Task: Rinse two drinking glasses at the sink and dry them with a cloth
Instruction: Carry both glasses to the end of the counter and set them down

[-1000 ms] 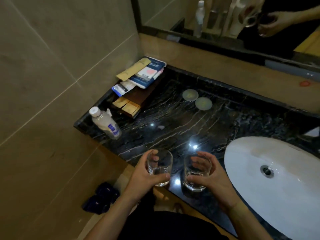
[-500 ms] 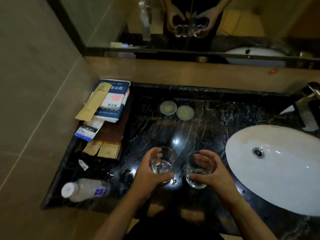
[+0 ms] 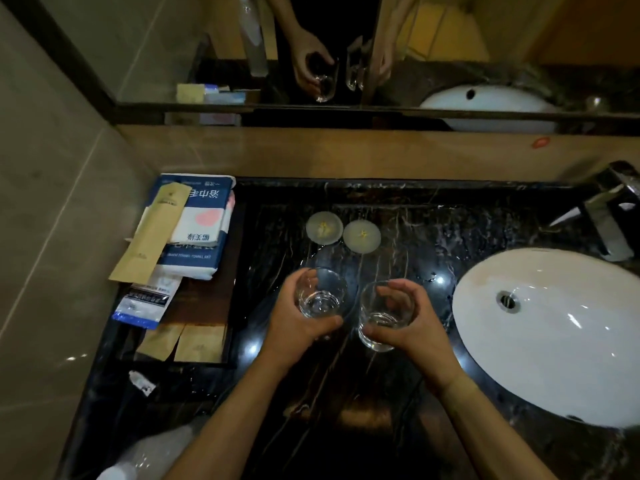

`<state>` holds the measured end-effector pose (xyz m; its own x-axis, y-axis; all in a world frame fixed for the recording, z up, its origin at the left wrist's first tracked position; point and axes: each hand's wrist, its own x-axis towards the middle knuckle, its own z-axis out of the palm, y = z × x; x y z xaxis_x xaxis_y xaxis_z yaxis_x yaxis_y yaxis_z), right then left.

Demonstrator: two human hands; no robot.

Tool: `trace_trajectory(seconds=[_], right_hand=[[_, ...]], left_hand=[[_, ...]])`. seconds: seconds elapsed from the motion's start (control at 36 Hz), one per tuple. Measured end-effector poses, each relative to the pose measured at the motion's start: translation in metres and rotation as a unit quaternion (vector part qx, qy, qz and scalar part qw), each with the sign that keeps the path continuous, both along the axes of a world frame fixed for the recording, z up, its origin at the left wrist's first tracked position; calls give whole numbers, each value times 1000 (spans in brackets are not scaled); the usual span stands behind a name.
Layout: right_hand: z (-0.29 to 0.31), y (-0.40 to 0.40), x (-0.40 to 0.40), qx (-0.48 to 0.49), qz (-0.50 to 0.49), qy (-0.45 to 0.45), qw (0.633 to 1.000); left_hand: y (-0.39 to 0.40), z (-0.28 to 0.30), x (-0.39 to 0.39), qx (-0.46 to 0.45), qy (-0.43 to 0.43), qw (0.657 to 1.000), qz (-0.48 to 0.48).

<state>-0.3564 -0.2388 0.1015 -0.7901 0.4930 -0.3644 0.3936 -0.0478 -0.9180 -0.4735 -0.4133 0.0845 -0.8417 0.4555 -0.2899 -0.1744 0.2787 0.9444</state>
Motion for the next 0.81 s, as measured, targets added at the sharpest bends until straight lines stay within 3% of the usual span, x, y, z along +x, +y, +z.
trace_trajectory(seconds=[0.47,0.81], right_hand=[[-21,64,-116,114,-23,45,992],[-48,70,-152,116,-46,34,992]], left_hand=[[76,-14,-107,-5,82,996,28],[96,-39,-145,-18,73,997,-10]])
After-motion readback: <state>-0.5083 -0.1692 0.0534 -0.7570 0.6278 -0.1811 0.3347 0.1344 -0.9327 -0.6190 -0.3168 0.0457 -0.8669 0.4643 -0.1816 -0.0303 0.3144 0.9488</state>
